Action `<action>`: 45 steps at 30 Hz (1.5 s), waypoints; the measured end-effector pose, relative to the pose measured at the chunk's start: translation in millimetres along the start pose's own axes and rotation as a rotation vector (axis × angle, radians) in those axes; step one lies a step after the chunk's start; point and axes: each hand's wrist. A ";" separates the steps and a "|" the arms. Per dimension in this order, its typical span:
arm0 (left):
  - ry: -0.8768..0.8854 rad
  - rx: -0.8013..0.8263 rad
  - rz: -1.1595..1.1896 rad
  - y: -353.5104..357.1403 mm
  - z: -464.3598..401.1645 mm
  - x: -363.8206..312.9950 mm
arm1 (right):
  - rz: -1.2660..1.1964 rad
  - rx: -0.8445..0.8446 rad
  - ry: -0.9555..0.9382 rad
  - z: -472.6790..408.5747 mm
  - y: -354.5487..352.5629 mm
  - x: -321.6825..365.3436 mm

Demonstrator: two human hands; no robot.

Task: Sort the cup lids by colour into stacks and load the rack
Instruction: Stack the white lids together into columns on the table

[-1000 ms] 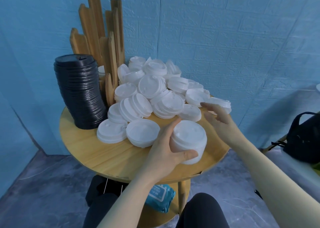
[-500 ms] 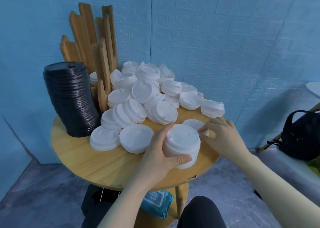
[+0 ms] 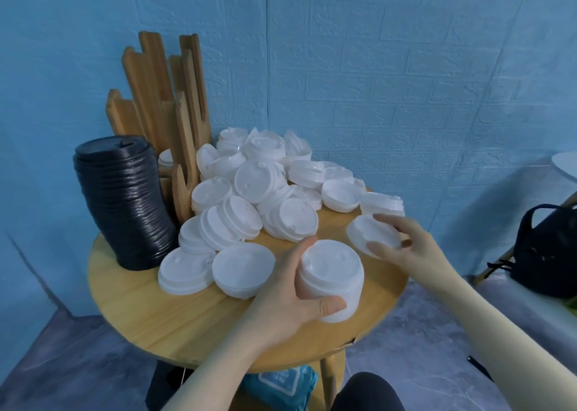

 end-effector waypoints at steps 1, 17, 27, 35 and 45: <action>-0.002 0.010 -0.001 0.1 -4.2 0.0 | -0.052 -0.060 0.002 0.1 -7.3 3.5; 0.054 -0.010 -0.043 25.3 -80.3 -6.8 | -0.005 0.261 0.011 -10.4 -9.6 35.1; 0.115 -0.027 0.062 24.4 -79.8 4.5 | 0.198 0.257 0.060 -8.0 -1.2 46.5; 0.114 0.014 0.066 23.1 -75.5 1.3 | 0.197 0.141 0.018 2.3 10.5 40.3; 0.093 0.048 0.262 34.2 -86.2 1.2 | -0.134 -0.098 0.030 -13.4 -15.0 14.2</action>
Point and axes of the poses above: each hand's wrist, its own z-axis away from the middle knuckle, its own y-axis out of the palm, x = y × z, and after that the axes turned 7 degrees about z, right-handed
